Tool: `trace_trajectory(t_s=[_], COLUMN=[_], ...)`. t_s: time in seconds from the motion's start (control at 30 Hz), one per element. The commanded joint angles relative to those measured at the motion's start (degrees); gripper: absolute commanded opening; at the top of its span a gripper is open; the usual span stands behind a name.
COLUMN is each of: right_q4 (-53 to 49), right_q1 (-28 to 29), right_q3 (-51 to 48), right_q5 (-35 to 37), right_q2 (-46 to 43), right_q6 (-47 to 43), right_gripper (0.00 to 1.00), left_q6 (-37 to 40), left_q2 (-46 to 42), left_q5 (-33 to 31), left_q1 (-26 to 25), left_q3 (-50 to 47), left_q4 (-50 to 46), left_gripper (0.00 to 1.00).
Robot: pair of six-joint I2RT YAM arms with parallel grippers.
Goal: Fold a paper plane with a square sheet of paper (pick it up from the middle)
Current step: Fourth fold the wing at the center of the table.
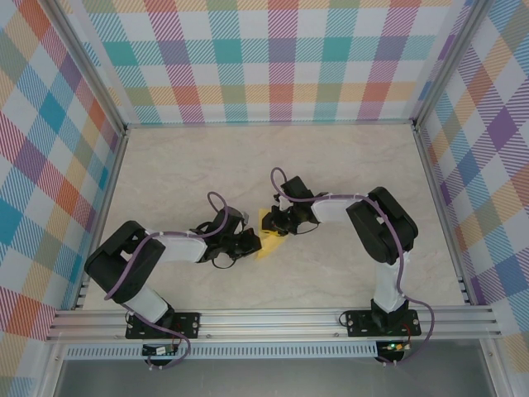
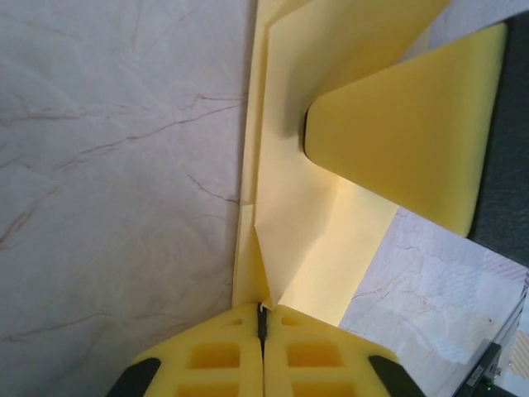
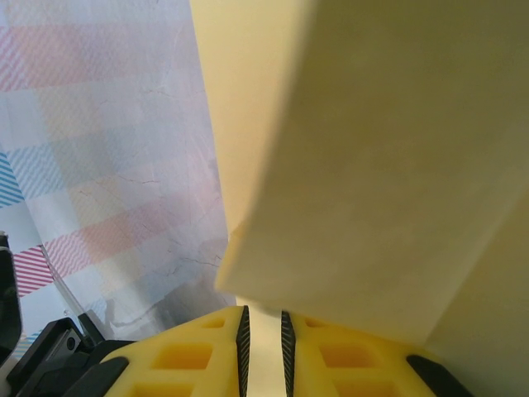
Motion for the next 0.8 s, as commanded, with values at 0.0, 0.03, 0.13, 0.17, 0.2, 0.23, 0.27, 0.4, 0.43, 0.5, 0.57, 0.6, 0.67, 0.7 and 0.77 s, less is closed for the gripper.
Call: trace_trajectory(t_s=[0.0,0.03,0.13,0.17,0.2,0.23,0.27,0.4,0.43,0.5,0.57,0.6,0.67,0.7,0.77], right_q4=[-4.4,-4.5,-4.2,-4.3,-4.4,-4.4,-4.4,-4.3,-4.4,-4.3,-4.3,-4.4,-4.4,-4.5,-4.4], right_q1=[0.1,0.1,0.1,0.1,0.1,0.1,0.1,0.2,0.1,0.1,0.1,0.1,0.2,0.1,0.1], right_q3=[-0.5,-0.4,-0.6,-0.7,-0.8,-0.8,-0.8,-1.2,-1.2,-1.3,-1.4,-1.4,-1.3,-1.4,-1.4], right_q5=[0.8,0.9,0.8,1.0,1.1,1.1,1.2,1.2,1.3,1.4,1.5,1.5,1.5,1.4,1.5], right_q2=[2.0,2.3,2.7,2.7,2.7,2.7,2.8,2.8,2.8,2.9,2.9,3.0,3.1,3.0,2.9], right_q6=[-0.7,-0.8,-0.7,-0.7,-0.8,-0.8,-0.8,-1.0,-1.0,-1.0,-1.0,-1.0,-1.0,-1.0,-1.0], right_gripper=[0.21,0.21,0.21,0.21,0.20,0.21,0.21,0.21,0.21,0.20,0.21,0.20,0.20,0.20,0.21], left_q6=[0.4,0.6,1.8,2.1,2.4,2.5,2.7,3.6,3.6,3.5,3.3,3.4,3.3,3.3,3.4], left_q2=[0.3,0.3,-0.1,-0.7,-1.7,-2.7,-4.1,-8.0,-8.3,-8.2,-7.9,-7.5,-6.8,-6.5,-5.8], left_q5=[0.3,0.9,3.2,3.8,4.4,4.5,4.3,4.2,4.5,4.9,5.1,5.4,5.8,5.7,5.9], left_q1=[0.6,0.6,0.6,0.6,0.6,0.6,0.7,0.6,0.6,0.6,0.6,0.6,0.6,0.6,0.6], left_q3=[-0.8,-1.1,-1.9,-2.1,-2.6,-3.0,-3.3,-3.4,-3.4,-3.4,-3.6,-3.6,-3.7,-3.9,-3.9], left_q4=[0.6,0.7,0.5,0.5,0.6,0.2,-0.6,-3.3,-3.4,-3.3,-2.6,-2.3,-1.9,-1.7,-1.3], left_gripper=[0.02,0.02,0.11,0.17,0.24,0.26,0.29,0.34,0.33,0.30,0.27,0.25,0.24,0.25,0.24])
